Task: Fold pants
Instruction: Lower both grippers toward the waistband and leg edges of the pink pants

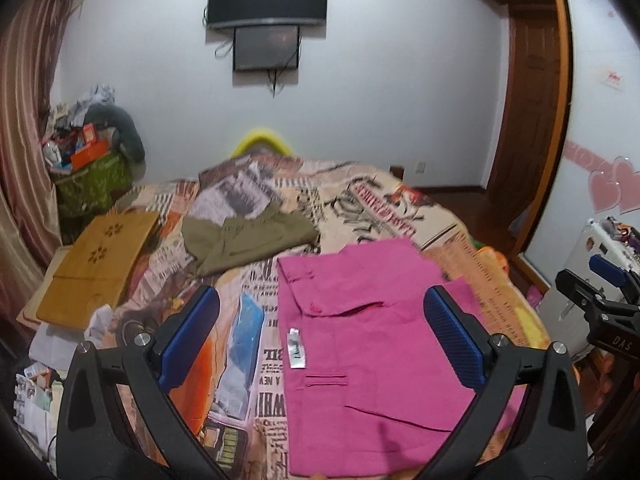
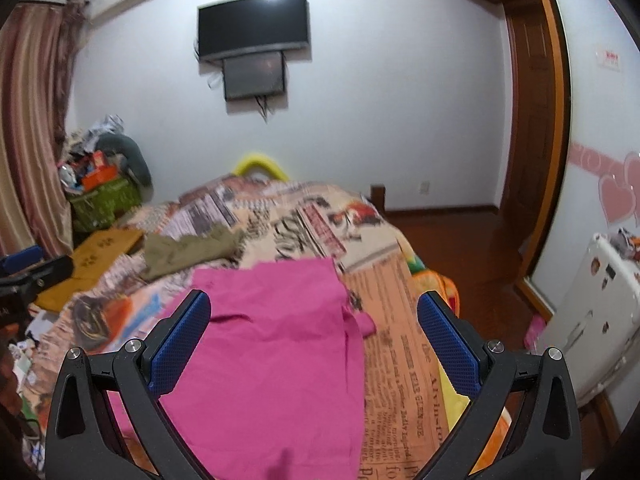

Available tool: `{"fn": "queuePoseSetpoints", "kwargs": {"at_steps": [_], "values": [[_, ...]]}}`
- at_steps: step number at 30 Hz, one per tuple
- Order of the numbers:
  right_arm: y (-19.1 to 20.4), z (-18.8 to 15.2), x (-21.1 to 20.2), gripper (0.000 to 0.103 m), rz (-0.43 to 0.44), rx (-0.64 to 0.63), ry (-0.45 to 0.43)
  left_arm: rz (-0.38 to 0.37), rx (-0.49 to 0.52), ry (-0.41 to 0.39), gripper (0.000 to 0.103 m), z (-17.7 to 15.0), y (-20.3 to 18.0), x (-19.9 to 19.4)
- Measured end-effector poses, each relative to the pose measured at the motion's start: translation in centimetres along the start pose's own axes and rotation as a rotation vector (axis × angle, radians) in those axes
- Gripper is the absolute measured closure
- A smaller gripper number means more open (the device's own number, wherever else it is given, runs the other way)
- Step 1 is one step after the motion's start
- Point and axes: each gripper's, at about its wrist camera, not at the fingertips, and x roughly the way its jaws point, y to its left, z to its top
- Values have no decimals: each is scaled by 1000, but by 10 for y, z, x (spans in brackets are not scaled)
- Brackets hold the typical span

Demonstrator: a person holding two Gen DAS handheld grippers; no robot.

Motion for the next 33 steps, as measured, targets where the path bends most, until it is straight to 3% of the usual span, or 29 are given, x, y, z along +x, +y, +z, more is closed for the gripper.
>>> {"fn": "queuePoseSetpoints", "kwargs": {"at_steps": [9, 17, 23, 24, 28, 33], "values": [[-27, -23, 69, 0, -52, -18, 189, -30, 8, 228, 0, -10, 17, 96], [-42, -40, 122, 0, -22, -48, 316, -89, 28, 422, 0, -32, 20, 174], [-45, -44, 144, 3, 49, -42, 360, -92, 4, 491, 0, -41, 30, 203], [-45, -45, 148, 6, 62, -41, 370, -95, 1, 494, 3, -41, 31, 206], [-47, -48, 166, 22, 103, -41, 414, -122, -4, 535, 32, -40, 32, 217], [-50, -50, 179, 41, 141, -10, 446, -115, 44, 519, 49, -34, 25, 213]]}}
